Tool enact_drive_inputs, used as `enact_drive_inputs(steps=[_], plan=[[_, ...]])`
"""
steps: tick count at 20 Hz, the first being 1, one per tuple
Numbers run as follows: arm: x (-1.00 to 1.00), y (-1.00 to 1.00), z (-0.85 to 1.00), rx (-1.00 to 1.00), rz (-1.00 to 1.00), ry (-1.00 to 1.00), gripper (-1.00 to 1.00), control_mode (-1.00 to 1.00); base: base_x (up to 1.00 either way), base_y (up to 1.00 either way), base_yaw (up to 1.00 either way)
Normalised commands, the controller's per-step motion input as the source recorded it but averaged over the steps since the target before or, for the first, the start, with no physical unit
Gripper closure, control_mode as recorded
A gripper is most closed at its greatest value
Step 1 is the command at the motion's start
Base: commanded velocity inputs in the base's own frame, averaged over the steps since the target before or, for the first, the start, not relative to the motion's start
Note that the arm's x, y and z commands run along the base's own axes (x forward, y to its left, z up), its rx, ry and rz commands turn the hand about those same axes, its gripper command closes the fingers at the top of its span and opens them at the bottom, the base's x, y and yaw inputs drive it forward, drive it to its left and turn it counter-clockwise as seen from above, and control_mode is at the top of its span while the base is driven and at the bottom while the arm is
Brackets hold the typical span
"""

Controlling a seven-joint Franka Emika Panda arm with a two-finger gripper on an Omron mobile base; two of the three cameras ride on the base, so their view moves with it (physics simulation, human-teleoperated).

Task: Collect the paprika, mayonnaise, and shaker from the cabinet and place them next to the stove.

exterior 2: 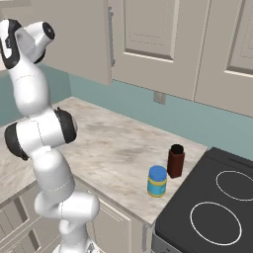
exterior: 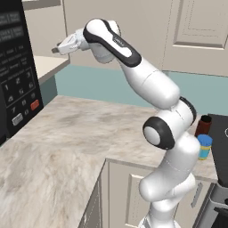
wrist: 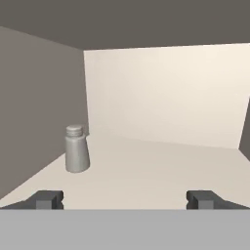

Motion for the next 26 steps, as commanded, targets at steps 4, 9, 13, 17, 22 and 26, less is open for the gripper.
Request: enact_drive_inputs(steps=[4, 9, 13, 17, 22, 26], plan=[[0.12, 0.55, -0.03, 0.00, 0.05, 0.01, -1.00, -1.00, 0.00, 0.00, 0.00], [0.02, 0.56, -0.09, -0.01, 0.05, 0.00, -1.00, -1.00, 0.00, 0.00, 0.00], [0.00, 0.62, -0.12, -0.03, 0.05, 0.00, -1.00, -1.00, 0.00, 0.00, 0.00], [0.00, 0.47, -0.06, -0.02, 0.05, 0.00, -1.00, -1.00, 0.00, 0.00, 0.00], [0.00, 0.06, -0.01, 0.00, 0.00, 0.00, -1.00, -1.00, 0.00, 0.00, 0.00], [-0.03, 0.43, -0.01, -0.02, 0.03, 0.00, -1.00, -1.00, 0.00, 0.00, 0.00]])
